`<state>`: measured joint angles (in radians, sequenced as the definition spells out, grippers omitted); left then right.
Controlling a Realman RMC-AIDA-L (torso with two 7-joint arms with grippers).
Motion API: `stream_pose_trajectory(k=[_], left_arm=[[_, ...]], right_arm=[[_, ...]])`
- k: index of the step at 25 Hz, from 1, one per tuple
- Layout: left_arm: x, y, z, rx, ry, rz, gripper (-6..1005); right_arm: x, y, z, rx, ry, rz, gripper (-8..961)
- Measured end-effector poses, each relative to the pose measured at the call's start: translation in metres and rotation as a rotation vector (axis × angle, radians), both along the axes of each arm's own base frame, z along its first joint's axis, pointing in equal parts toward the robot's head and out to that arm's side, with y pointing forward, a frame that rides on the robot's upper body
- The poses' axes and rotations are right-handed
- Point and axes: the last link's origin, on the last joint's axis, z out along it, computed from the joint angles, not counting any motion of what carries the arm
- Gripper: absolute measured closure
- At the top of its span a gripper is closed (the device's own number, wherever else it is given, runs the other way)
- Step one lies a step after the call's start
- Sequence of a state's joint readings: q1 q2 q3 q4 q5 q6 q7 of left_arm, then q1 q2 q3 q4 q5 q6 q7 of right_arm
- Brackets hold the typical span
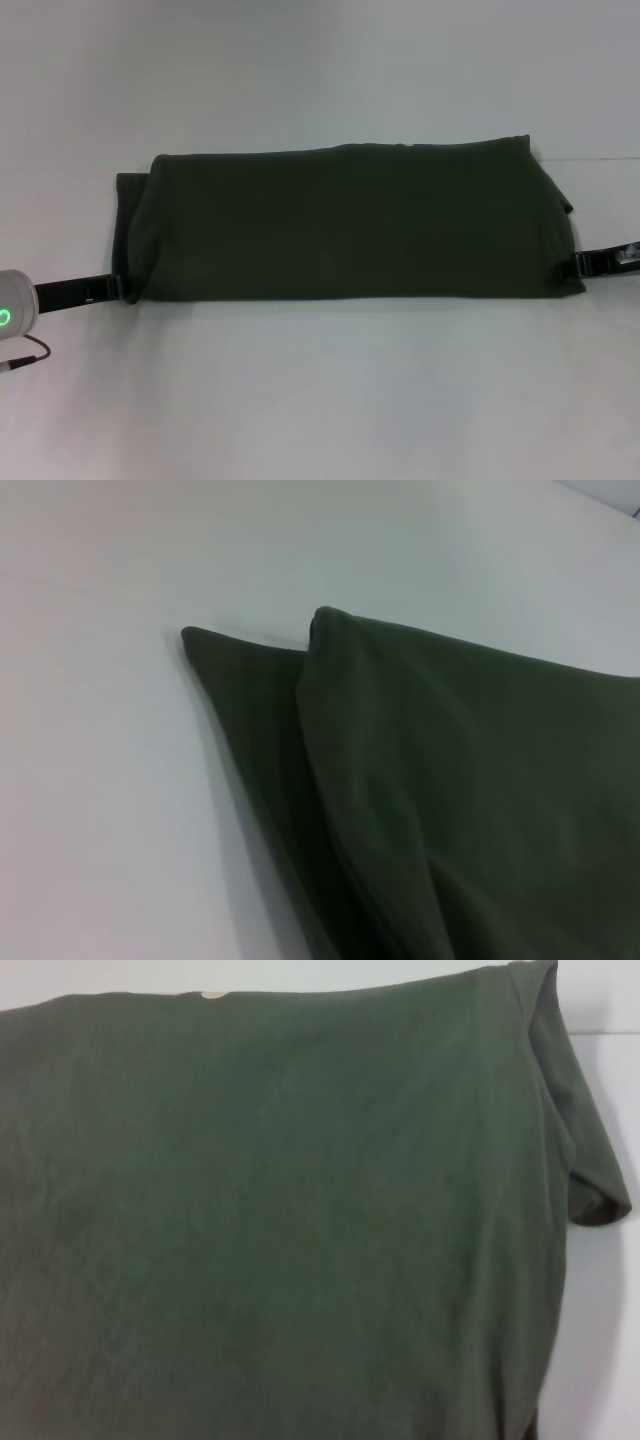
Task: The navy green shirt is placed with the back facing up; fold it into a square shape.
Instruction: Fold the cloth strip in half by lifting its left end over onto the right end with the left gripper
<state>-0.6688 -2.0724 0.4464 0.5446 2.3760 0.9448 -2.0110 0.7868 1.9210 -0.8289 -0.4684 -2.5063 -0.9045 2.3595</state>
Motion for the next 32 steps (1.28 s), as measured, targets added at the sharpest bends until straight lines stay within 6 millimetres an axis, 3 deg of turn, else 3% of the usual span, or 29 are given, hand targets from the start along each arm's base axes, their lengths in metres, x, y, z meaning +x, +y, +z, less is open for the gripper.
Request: stream_pose_trajectory(k=[3,9,14,32], left_arm=[[0.0,0.0,0.0,-0.001,-0.002,-0.001,991],[0.002,0.0,0.001,-0.009,-0.016,-0.008,991],[0.01,-0.002,0.006,-0.049,-0.061,-0.024,992],[0.013,-0.031,0.036,-0.283,-0.118,-0.003,951]], right_arm=[[0.001,0.0,0.0,0.0,-0.001,0.0,629],[0.003,-0.003,0.001,-0.01,-0.002,0.006,828],[0.004,-0.013,0.009,-0.033,0.02,0.037,933],[0.03,-0.082,0.037,-0.12,0.193,0.022,882]])
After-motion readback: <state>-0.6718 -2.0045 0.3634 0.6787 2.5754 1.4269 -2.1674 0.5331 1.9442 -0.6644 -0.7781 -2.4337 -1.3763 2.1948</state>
